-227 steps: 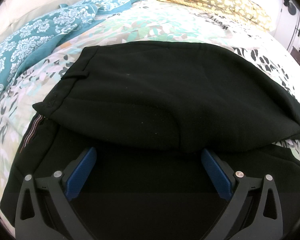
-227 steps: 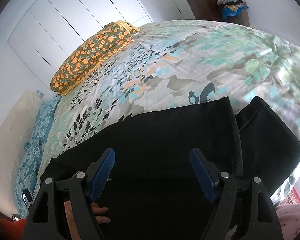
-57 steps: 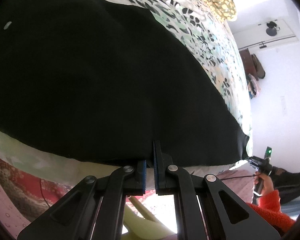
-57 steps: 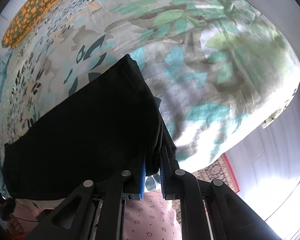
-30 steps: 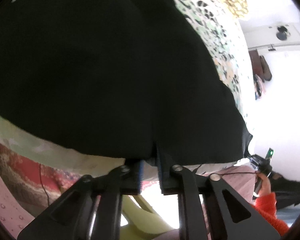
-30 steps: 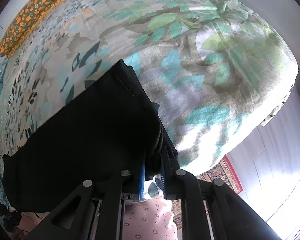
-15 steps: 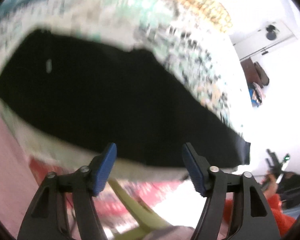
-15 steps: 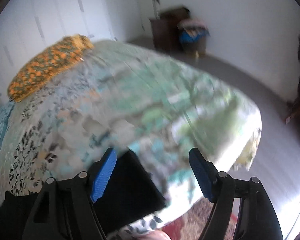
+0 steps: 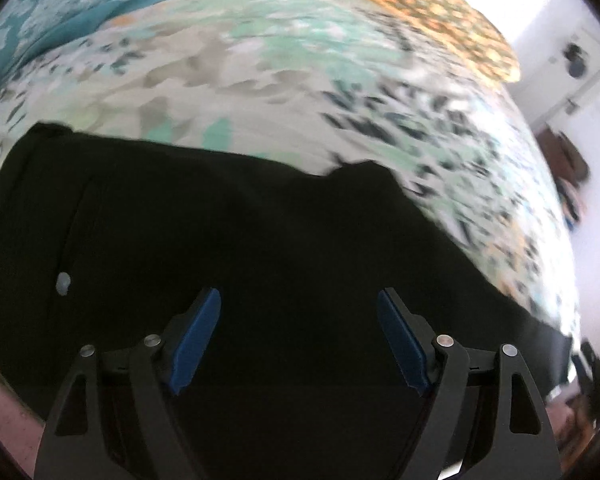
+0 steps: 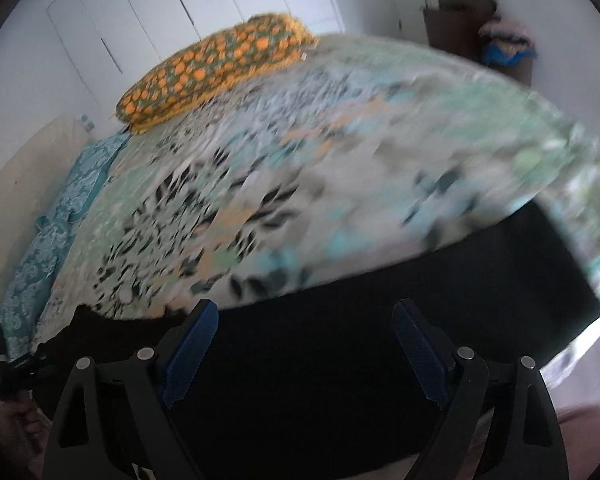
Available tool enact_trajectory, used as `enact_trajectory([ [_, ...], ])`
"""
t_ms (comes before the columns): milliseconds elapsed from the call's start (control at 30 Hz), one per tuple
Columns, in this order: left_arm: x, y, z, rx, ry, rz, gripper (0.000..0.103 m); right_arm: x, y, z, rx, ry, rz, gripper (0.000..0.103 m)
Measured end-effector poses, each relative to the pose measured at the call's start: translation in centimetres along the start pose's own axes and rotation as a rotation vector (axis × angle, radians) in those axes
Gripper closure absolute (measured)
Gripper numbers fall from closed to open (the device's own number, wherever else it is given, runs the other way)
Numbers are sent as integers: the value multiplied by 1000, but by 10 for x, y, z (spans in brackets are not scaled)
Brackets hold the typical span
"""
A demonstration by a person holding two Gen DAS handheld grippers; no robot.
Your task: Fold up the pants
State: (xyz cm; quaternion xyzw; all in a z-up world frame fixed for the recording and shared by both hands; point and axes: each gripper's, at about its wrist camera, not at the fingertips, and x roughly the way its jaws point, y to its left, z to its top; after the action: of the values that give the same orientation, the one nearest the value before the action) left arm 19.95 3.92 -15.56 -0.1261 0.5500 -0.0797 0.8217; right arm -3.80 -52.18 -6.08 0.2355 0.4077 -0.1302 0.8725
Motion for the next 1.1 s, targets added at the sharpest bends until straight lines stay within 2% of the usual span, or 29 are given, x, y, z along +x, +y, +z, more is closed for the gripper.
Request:
enact_trajectory([
  [133,11,11,-8,32,-56,13,21,22,18,-4,-137,46,-57,14],
  [233,15,6,-8,54,-52,27,14,38,7,-9,-99,101,-69,14],
  [300,19,-3,-9,107,-44,53,9,47,-2,-13,-64,142,-69,14],
  [367,25,-15,-14,184,-37,108,5,57,-9,-15,-32,171,-71,14],
  [467,32,-29,-24,287,-37,195,0,60,-10,-14,-23,165,-68,9],
  [600,29,-26,-23,273,-45,187,1,65,-3,-16,-71,176,-91,5],
  [633,25,-24,-23,257,-57,190,3,65,-1,-16,-82,175,-101,5],
  [700,12,-22,-21,209,-104,202,4,55,3,-12,-89,129,-110,5],
  [800,-15,-18,-12,140,-198,121,3,34,1,-5,-85,26,-127,5],
  [867,-18,-18,3,125,-225,94,3,28,-2,-3,-73,2,-136,5],
  [933,-14,-18,25,112,-240,114,3,19,-1,0,-63,-40,-142,5],
  [1033,-9,-18,47,115,-318,148,3,10,15,2,-123,-75,-151,5],
  [1100,12,-14,62,137,-306,190,3,10,31,0,-180,-67,-138,5],
])
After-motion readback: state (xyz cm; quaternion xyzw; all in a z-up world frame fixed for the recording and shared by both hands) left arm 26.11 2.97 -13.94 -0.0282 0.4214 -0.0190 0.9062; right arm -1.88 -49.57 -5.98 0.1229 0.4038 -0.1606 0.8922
